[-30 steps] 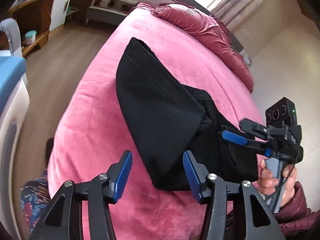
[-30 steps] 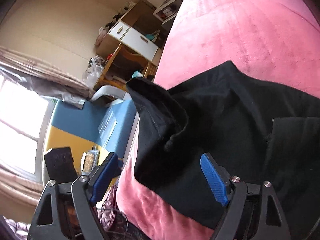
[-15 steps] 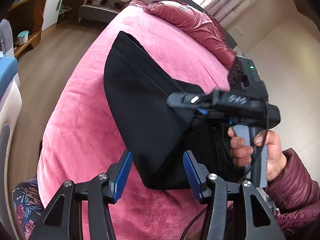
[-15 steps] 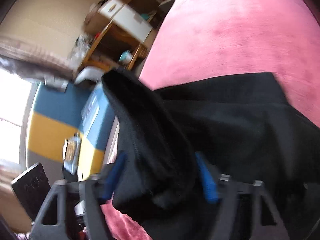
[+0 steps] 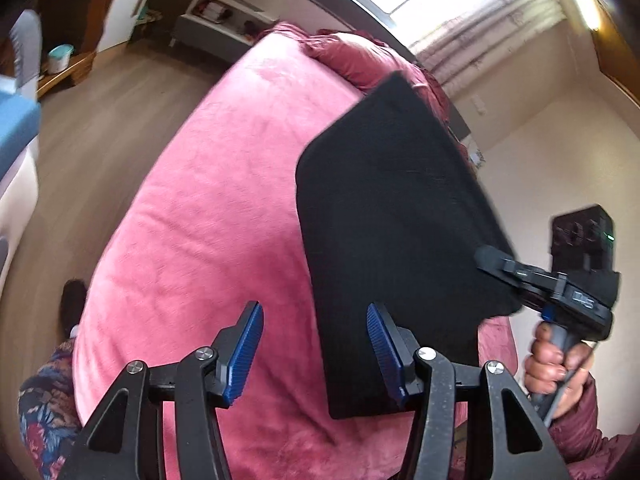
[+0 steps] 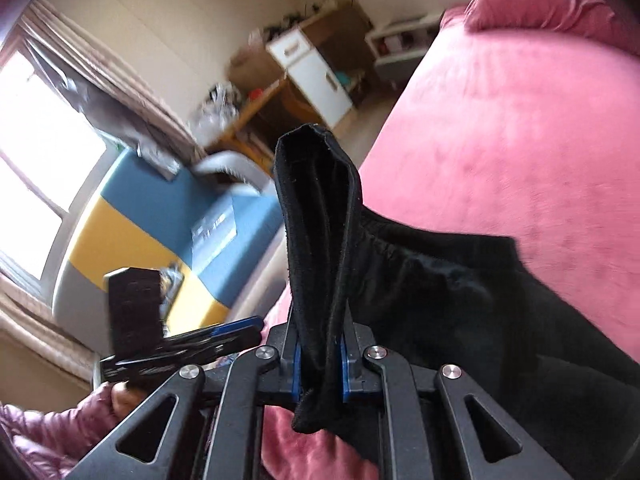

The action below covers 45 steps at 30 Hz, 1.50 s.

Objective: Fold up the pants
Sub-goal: 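Grasp the pants edge with the right tool and lift it, then fold the held edge over the pants with the right tool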

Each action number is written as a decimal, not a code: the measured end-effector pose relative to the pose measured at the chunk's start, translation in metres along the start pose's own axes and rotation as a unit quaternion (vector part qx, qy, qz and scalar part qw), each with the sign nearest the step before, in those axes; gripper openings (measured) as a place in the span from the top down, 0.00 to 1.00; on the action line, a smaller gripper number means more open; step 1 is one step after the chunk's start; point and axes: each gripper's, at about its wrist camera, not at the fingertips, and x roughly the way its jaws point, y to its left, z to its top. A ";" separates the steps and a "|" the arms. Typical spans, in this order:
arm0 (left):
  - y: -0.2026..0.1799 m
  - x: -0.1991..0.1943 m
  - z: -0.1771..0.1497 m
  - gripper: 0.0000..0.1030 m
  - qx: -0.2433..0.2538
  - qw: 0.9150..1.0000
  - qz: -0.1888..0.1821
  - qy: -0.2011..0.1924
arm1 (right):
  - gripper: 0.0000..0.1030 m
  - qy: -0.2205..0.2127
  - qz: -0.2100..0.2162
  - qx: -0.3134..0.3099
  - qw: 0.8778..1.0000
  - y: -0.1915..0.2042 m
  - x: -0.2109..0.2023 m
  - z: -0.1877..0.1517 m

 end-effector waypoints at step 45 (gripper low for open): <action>-0.189 0.141 -0.100 0.39 0.322 0.934 0.074 0.140 | 0.71 -0.095 -0.245 0.266 0.928 -0.156 -0.193 -0.190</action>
